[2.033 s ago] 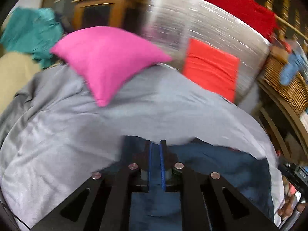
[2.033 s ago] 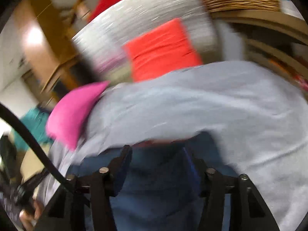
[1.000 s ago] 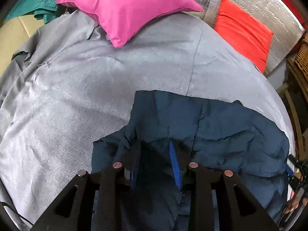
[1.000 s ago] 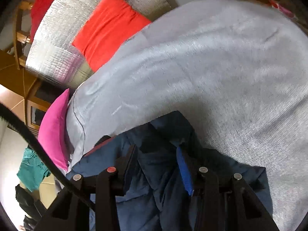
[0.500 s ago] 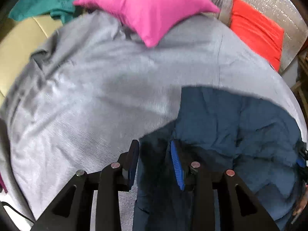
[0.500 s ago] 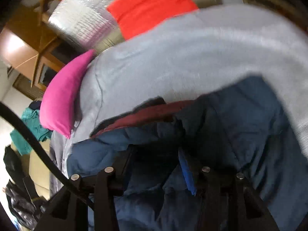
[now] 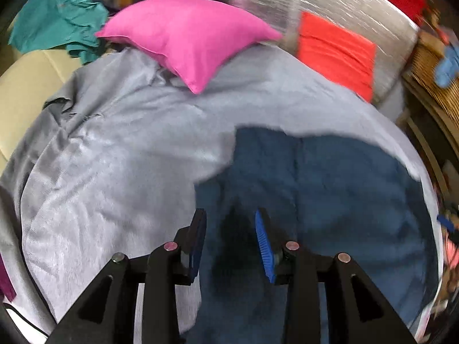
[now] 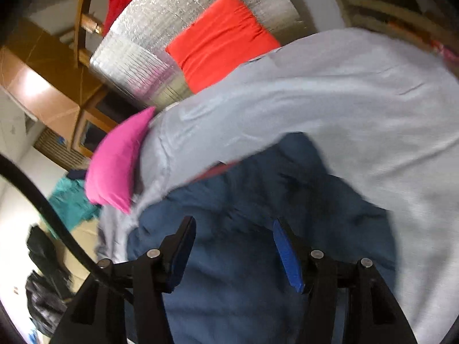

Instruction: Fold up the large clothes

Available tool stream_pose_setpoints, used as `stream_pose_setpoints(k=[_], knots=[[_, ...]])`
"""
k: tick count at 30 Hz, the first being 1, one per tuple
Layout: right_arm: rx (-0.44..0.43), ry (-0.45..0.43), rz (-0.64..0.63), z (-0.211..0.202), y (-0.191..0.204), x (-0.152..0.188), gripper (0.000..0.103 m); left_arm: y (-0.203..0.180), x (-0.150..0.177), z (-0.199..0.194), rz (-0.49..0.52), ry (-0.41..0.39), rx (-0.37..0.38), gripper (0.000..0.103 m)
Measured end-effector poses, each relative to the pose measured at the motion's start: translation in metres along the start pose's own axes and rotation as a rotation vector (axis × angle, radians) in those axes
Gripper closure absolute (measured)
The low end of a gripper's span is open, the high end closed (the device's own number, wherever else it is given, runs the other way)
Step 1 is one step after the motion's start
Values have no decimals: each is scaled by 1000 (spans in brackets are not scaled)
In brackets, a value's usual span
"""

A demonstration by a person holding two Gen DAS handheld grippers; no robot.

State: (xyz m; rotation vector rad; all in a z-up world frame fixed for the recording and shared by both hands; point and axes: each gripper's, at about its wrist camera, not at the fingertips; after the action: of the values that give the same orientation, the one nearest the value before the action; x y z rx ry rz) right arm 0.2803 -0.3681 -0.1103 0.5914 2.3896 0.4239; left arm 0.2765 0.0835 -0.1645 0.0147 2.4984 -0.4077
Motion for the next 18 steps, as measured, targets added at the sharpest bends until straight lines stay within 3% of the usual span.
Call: stream_pose_setpoints(k=[1,4,6,7,8,11,15,18], knots=[[13,1,-9,-7,-7,6,53,-2,10,-2,24,16,1,66],[60,33,-28,-15,-26,24,55,-1,32,0,56,52,-5,64],[117,74,-30,-8,-43,38,55,0,42,4,58,66,-37,53],[132,103,-27,-3,-50,42,64,2,47,8,56,70,-60,47],[132,124,-23,0,-58,47,66,3,48,9,53,72,-58,47],[98,102,-20,-11,-65,50,66,7,51,-5,11,51,-33,47],[34,-13,-38,-56,-71,57,65,16,60,-40,-20,-45,-4,47],[-17,-19,-65,-67,-72,67,65,26,67,-56,-60,-84,-1,47]])
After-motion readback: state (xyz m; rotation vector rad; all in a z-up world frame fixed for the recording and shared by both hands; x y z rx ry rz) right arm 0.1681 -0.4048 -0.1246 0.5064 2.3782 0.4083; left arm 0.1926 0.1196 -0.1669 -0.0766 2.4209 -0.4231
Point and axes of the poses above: each gripper's, at about its wrist camera, not at the fingertips, and z roughly the way its jaws point, y to its left, x to its underside, and after that the axes turned 11 degrees about x, right-handed
